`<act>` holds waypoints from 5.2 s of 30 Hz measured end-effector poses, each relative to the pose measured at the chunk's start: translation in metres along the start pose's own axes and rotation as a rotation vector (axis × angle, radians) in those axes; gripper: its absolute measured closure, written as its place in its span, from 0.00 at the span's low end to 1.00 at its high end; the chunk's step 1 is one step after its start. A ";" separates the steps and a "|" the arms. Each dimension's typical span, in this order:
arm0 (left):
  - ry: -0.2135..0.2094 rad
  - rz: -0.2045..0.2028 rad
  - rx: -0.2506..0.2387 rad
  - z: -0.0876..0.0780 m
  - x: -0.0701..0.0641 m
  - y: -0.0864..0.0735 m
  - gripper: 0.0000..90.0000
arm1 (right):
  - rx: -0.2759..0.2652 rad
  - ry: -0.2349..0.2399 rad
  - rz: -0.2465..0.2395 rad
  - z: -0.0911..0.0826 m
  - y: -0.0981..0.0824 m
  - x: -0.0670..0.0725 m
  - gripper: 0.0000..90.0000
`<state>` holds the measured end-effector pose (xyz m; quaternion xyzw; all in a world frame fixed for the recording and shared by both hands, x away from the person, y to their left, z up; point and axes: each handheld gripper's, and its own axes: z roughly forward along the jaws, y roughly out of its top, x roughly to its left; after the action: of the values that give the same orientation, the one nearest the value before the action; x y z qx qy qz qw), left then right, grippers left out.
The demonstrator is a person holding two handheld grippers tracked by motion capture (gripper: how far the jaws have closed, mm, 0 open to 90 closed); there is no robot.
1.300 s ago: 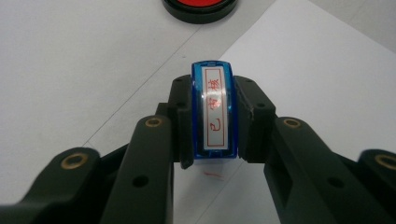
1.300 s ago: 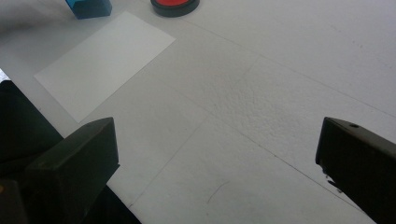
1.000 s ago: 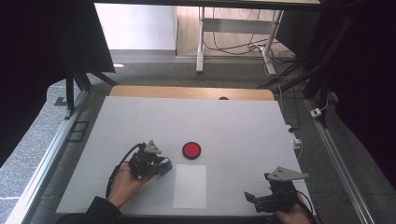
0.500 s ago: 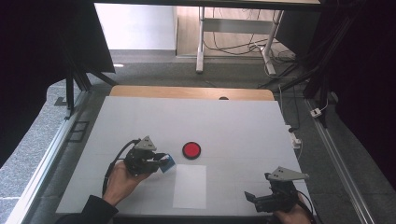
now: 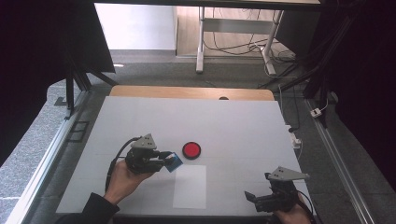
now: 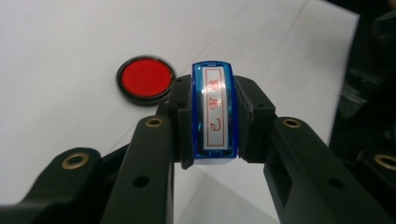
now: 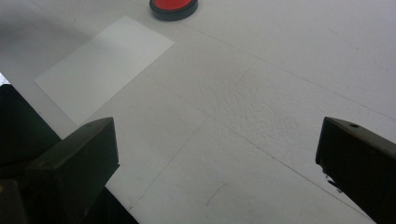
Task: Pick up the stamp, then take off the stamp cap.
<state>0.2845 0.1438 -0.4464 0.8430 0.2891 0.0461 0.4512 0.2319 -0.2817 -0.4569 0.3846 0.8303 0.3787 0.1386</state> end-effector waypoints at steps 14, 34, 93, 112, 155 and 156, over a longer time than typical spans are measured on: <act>-0.070 0.099 -0.063 -0.004 -0.020 0.009 0.78 | 0.005 -0.002 -0.007 0.000 0.000 0.001 0.00; -0.102 0.141 -0.088 -0.002 -0.023 0.004 0.78 | -0.050 0.014 -0.061 -0.002 0.007 0.009 0.00; -0.300 0.261 -0.099 0.002 -0.021 0.000 0.79 | -0.022 0.488 -0.338 0.107 0.074 0.093 0.02; -0.410 0.299 -0.146 0.000 -0.017 -0.002 0.79 | -0.017 0.646 -0.359 0.110 0.084 0.095 0.68; -0.288 0.289 -0.133 -0.014 -0.019 -0.002 0.79 | 0.004 0.537 -0.436 0.100 0.075 0.086 0.77; -0.280 0.280 -0.132 -0.014 -0.018 -0.003 0.79 | 0.004 0.525 -0.432 0.099 0.075 0.085 0.77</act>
<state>0.2631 0.1457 -0.4371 0.8417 0.0999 0.0098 0.5305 0.2672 -0.1355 -0.4632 0.0892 0.9007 0.4251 -0.0034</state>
